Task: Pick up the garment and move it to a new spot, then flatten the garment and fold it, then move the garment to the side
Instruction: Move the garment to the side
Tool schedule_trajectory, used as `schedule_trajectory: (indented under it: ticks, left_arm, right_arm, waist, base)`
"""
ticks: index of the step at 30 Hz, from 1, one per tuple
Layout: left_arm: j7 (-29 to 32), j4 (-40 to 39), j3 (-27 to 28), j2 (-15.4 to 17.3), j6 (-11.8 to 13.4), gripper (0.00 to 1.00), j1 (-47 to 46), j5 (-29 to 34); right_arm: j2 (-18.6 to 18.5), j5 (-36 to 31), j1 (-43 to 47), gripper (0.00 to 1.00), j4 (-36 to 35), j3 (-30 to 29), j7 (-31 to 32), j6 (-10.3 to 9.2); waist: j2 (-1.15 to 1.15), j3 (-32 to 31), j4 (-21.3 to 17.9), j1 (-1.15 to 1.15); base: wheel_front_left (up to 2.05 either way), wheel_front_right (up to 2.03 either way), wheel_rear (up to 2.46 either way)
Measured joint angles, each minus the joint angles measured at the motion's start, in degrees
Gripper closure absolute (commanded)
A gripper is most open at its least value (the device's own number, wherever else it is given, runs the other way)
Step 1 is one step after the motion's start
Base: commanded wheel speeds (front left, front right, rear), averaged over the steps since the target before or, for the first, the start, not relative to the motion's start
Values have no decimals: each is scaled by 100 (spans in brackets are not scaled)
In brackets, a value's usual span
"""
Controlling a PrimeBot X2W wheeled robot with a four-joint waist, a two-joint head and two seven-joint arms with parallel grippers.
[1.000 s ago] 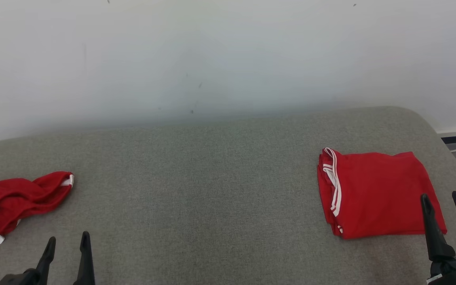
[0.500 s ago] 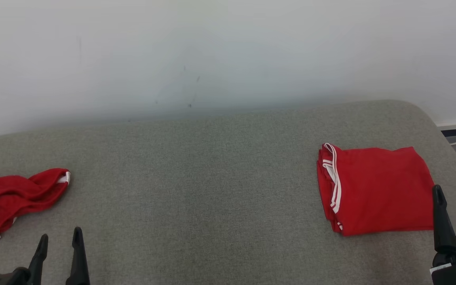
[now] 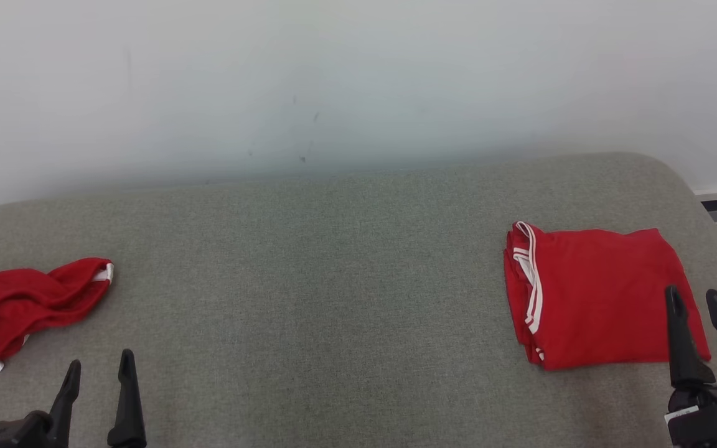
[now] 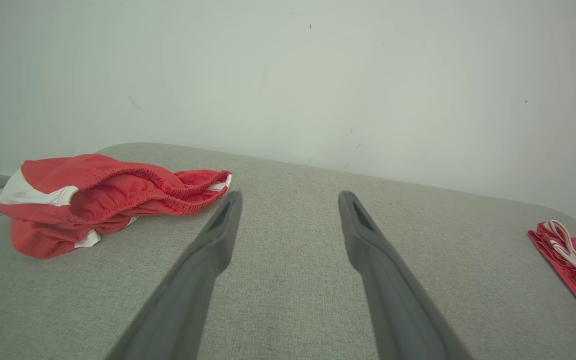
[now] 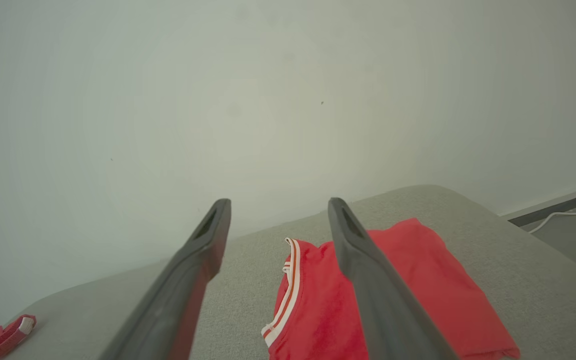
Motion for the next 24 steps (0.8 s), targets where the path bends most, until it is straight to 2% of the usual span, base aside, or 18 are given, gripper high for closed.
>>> schedule_trajectory:
  ticks: [5, 9, 15, 24]
  left_arm:
    - [49, 1, 4, -8, 0, 0, -38, -13]
    - [53, 10, -8, -16, 0, 0, -86, -20]
    - [108, 93, -102, -10, -1, 0, -232, 32]
    - [108, 130, -43, 7, -1, 0, -210, 30]
  right_arm:
    - [58, 18, -167, 0, 113, -41, 0, 76]
    - [55, -110, -243, 0, 293, 152, 1, 107]
    - [-253, -1055, -278, 0, 461, 606, 56, -49]
    - [-191, -1081, -450, 0, 447, 670, 52, -98]
  waist:
    - [0, 11, 23, 0]
    - [0, 19, 50, 0]
    - [0, 5, 135, -1]
    - [-1, -44, 145, 0]
  base:
    - [0, 0, 0]
    - [0, 0, 0]
    - [0, 0, 0]
    - [0, 0, 0]
